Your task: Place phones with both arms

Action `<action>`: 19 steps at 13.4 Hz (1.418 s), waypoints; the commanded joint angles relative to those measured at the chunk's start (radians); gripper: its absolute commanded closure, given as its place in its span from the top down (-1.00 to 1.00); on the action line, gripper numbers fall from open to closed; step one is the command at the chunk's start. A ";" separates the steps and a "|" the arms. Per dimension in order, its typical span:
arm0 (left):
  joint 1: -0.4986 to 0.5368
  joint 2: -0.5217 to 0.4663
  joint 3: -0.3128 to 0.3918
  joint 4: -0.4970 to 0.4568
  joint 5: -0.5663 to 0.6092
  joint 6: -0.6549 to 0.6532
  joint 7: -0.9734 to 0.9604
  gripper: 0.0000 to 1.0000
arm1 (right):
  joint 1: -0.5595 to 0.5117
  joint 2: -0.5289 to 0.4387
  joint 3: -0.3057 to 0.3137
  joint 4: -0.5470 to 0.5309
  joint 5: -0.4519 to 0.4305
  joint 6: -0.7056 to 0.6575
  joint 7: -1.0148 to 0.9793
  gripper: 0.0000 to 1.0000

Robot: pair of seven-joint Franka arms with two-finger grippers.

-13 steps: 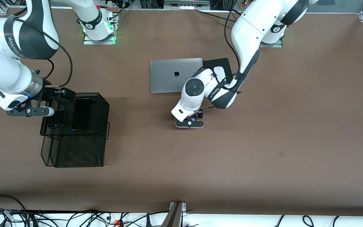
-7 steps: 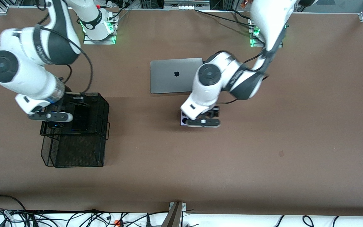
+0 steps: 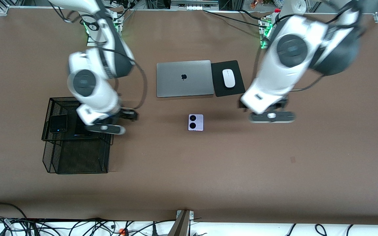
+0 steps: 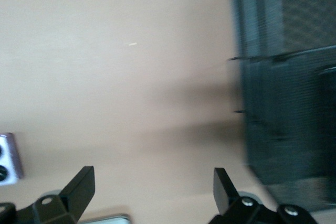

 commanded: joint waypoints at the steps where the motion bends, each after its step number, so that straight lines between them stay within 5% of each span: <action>1: 0.115 -0.097 -0.018 -0.035 -0.018 -0.070 0.165 1.00 | 0.047 0.092 0.057 0.070 -0.010 0.065 0.182 1.00; 4: 0.181 -0.200 -0.004 -0.084 -0.047 -0.108 0.268 1.00 | 0.150 0.239 0.057 0.242 -0.030 0.059 0.286 1.00; 9: 0.186 -0.399 0.164 -0.292 -0.137 -0.040 0.392 1.00 | 0.247 0.404 0.057 0.443 -0.028 0.070 0.407 1.00; 14: 0.189 -0.444 0.193 -0.362 -0.113 0.040 0.399 1.00 | 0.270 0.473 0.059 0.462 -0.030 0.131 0.419 1.00; 16: 0.192 -0.476 0.187 -0.469 -0.108 0.081 0.402 1.00 | 0.267 0.502 0.057 0.462 -0.031 0.175 0.418 1.00; 19: 0.218 -0.423 0.169 -0.433 -0.074 0.103 0.411 1.00 | 0.259 0.539 0.057 0.462 -0.039 0.226 0.416 1.00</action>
